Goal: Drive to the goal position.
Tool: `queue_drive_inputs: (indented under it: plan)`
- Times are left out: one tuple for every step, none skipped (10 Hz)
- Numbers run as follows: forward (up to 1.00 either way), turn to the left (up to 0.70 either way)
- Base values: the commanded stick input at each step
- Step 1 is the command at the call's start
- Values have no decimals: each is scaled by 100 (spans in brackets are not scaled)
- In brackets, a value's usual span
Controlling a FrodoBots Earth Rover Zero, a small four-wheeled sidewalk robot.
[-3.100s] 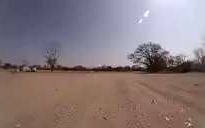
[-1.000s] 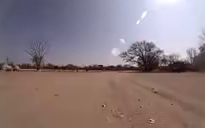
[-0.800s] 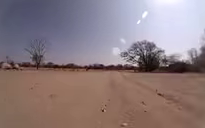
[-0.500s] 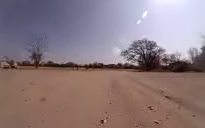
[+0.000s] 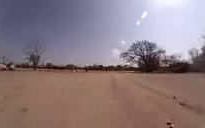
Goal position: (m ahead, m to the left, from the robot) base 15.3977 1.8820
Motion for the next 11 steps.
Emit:
queue_drive_inputs:
  plan:
    - [100,0]
    - [100,0]
    - [100,0]
    - [100,0]
    - [100,0]
    - [100,0]
    - [100,0]
    - [100,0]
    - [100,0]
    - [100,0]
    - [100,0]
